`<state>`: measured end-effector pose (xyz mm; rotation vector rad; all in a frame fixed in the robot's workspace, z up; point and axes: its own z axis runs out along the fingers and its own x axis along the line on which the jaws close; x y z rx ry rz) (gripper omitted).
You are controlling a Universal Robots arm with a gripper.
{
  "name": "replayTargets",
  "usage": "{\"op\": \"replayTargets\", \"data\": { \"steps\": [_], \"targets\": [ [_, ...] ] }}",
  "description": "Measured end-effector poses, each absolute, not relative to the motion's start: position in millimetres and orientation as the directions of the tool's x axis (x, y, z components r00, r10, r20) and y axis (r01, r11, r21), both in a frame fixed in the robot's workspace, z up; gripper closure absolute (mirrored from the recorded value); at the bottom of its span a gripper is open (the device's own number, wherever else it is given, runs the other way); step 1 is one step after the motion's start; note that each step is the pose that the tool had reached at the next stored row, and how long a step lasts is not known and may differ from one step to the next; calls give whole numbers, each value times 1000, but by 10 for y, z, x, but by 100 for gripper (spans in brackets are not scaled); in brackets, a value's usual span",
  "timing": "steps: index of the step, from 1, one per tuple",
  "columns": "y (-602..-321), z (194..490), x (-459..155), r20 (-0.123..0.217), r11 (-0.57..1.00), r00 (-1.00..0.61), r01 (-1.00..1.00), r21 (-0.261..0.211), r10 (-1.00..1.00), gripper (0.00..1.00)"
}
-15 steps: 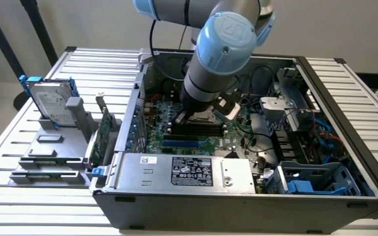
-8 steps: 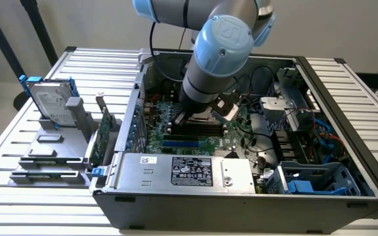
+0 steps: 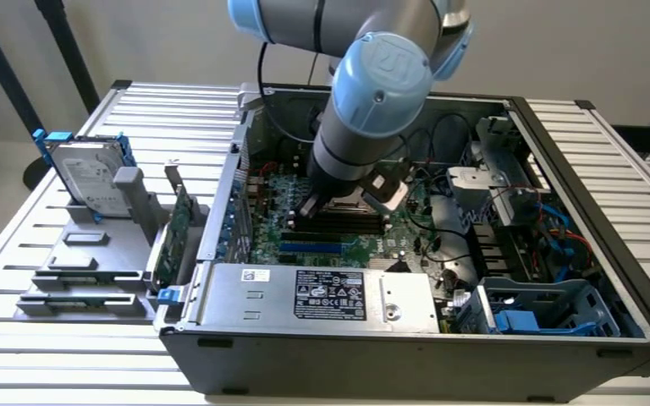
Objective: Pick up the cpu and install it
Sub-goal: 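Install the second cpu locking lever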
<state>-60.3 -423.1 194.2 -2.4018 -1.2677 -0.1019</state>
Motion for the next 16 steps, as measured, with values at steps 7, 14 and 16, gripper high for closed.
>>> {"op": "replayTargets", "data": {
  "steps": [7, 14, 16],
  "targets": [
    [-4228, 1911, -615, 257, -496, 581, 804, -328, 773, 89],
    [-4204, 1881, -617, 258, -495, 580, 805, -327, 772, 89],
    [-4198, 1879, -618, 257, -496, 580, 805, -327, 773, 89]
  ]
}}
